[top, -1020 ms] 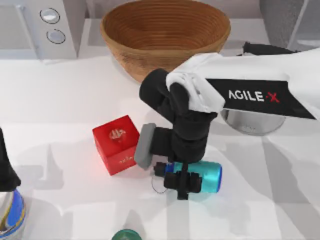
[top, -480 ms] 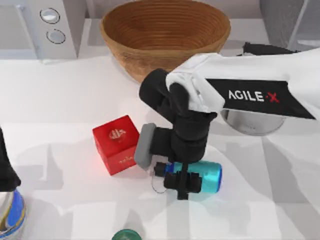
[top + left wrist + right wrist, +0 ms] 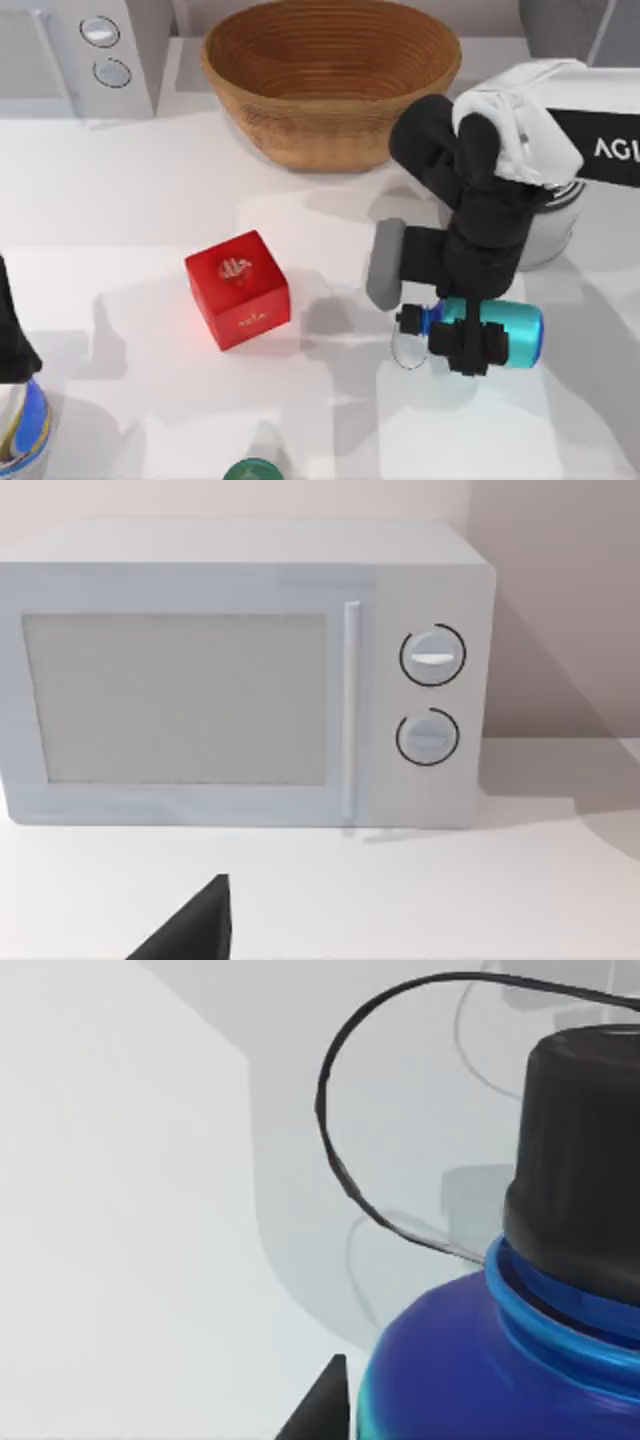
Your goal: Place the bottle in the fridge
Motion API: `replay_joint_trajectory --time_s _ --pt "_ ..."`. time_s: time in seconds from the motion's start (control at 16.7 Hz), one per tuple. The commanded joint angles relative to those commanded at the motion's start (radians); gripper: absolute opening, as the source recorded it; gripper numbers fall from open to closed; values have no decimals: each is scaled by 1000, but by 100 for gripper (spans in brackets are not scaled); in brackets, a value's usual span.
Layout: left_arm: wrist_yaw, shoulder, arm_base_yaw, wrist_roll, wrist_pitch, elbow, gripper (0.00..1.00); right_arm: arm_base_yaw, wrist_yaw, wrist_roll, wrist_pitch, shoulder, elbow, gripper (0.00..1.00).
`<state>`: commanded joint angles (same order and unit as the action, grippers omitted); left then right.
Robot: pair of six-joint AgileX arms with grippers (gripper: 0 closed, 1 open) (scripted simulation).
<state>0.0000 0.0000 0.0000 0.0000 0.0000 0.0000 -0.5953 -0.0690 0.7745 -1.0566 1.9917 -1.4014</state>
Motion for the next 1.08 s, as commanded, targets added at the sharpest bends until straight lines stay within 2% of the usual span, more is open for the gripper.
replay_joint_trajectory --time_s 0.18,0.54,0.78,1.08 --pt "0 0 0 0 0 0 100 43 1 53 -10 -65 45 1" --pt "0 0 0 0 0 0 100 45 5 43 -12 -67 53 1" --pt "0 0 0 0 0 0 100 112 19 -51 28 -168 193 1" --pt "0 0 0 0 0 0 100 192 9 -183 244 -469 457 1"
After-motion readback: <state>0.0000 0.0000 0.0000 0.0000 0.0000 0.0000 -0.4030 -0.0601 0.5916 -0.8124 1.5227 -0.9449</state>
